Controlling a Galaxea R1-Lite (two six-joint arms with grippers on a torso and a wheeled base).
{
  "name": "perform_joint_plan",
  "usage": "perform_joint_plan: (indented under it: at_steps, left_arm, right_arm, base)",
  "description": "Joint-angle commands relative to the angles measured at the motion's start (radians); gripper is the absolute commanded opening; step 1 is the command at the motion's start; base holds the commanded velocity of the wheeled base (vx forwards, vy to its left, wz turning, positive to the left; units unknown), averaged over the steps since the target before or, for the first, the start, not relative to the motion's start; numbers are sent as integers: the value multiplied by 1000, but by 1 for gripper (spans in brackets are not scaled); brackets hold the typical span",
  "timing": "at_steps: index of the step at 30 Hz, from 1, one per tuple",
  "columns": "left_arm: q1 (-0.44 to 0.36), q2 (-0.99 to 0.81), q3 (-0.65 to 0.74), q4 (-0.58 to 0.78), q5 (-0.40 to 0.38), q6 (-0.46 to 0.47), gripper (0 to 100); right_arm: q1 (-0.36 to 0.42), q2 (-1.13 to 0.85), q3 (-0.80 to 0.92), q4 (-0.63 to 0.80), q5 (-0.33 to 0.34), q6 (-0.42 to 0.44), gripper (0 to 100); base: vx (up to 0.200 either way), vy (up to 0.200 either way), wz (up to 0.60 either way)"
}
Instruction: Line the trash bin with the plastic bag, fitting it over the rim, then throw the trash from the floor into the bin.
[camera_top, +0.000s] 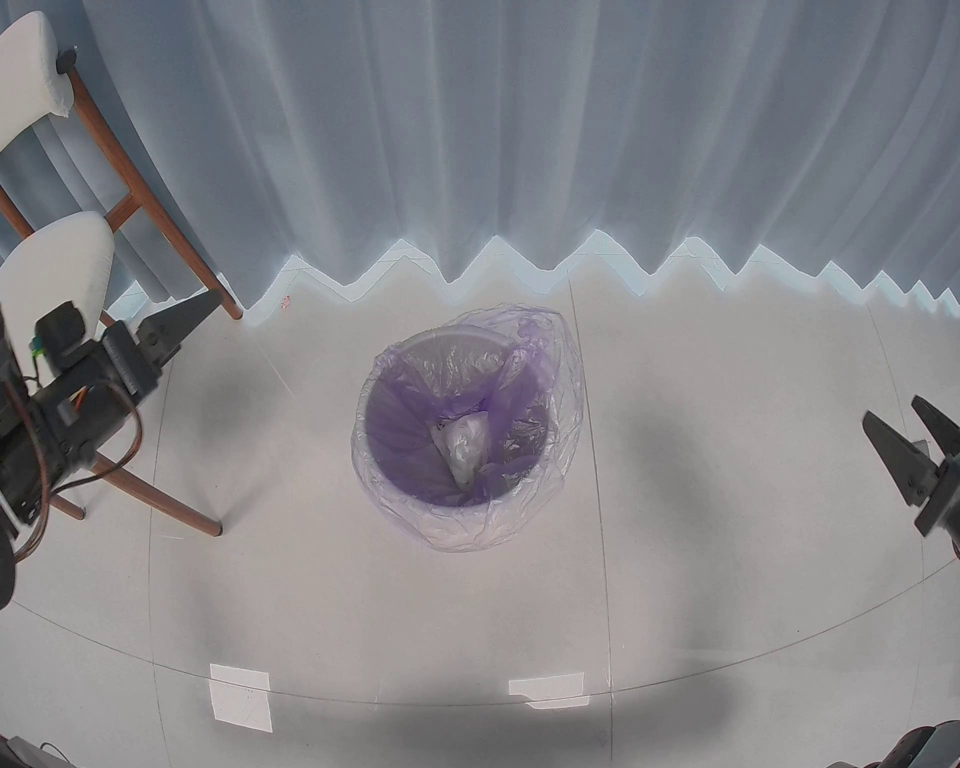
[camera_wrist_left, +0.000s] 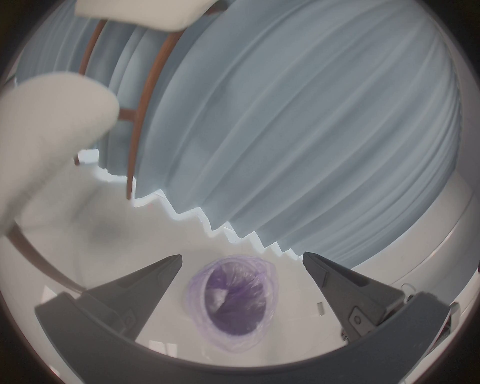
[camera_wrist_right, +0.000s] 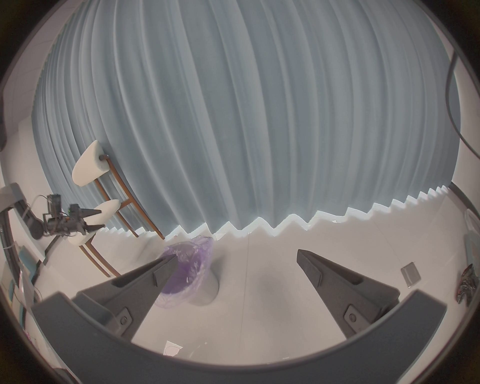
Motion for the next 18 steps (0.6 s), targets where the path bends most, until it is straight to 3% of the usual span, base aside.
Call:
perform_joint_plan:
  at_steps: [1, 3, 4, 5, 7, 10, 12, 15, 17, 18]
  left_arm:
    - [84, -1376, 577, 873, 294, 706, 100]
    - [84, -1376, 579, 870, 331, 605, 100]
    - [84, -1376, 579, 870, 331, 605, 100]
    - [84, -1376, 579, 871, 388, 545, 100]
    - [84, -1376, 576, 877, 434, 504, 100]
    - [81, -1375, 576, 879, 432, 462, 100]
    - [86, -1378, 580, 871, 427, 487, 100]
    - [86, -1378, 580, 873, 398, 517, 100]
    - [80, -1375, 588, 883, 288, 556, 100]
    - [80, -1373, 588, 883, 297, 557, 100]
  right_arm:
    - [-220, -845, 327, 600, 80, -55, 100]
    - [-220, -845, 327, 598, 80, -50, 100]
    - [-220, -845, 327, 598, 80, -50, 100]
    - [-220, -845, 327, 601, 84, -62, 100]
    - [-220, -845, 327, 603, 99, -144, 100]
    - [-220, -843, 327, 603, 149, -294, 100]
    - [-220, -843, 325, 603, 152, -323, 100]
    - [-220, -845, 325, 601, 149, -282, 100]
    - [-220, -845, 327, 597, 69, -98, 100]
    - [-220, -845, 327, 597, -3, -39, 100]
  base:
    - [0, 0, 0]
    - [0, 0, 0]
    - [0, 0, 0]
    - [0, 0, 0]
    - [0, 0, 0]
    - [0, 0, 0]
    - [0, 0, 0]
    - [0, 0, 0]
    - [0, 0, 0]
    - [0, 0, 0]
